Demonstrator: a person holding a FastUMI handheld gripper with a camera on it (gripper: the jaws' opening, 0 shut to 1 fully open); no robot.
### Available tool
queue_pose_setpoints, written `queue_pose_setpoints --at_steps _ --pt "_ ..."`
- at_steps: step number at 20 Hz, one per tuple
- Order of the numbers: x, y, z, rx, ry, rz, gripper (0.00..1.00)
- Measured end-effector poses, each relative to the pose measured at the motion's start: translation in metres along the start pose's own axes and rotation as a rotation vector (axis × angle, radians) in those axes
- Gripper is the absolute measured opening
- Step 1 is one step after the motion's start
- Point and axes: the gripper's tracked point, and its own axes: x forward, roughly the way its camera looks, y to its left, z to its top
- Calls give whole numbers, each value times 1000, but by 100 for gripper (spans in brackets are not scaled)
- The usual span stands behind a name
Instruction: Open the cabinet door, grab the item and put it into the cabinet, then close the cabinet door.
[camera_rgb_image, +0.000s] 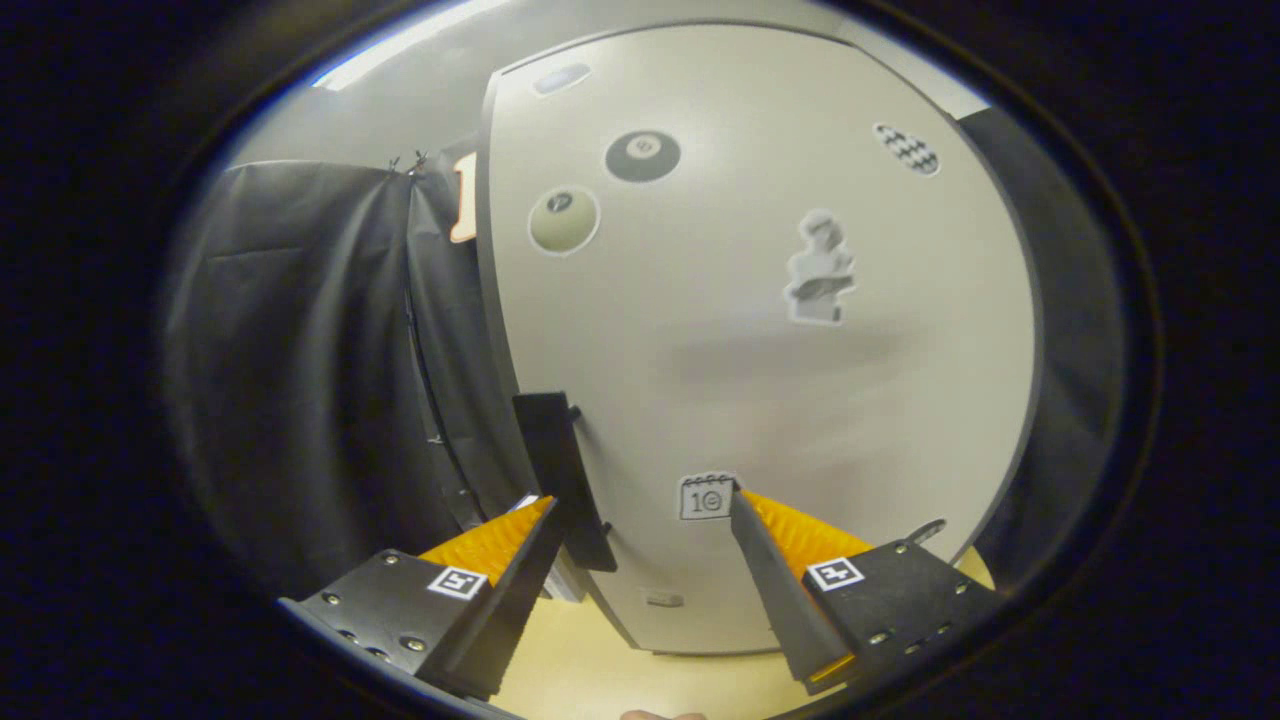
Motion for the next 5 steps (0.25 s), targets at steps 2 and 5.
queue_pose_setpoints --at_steps 2,5 --pt "-23 -34 25 -9 -66 -67 100" --pt "-62 -88 54 -24 -147 -172 100"
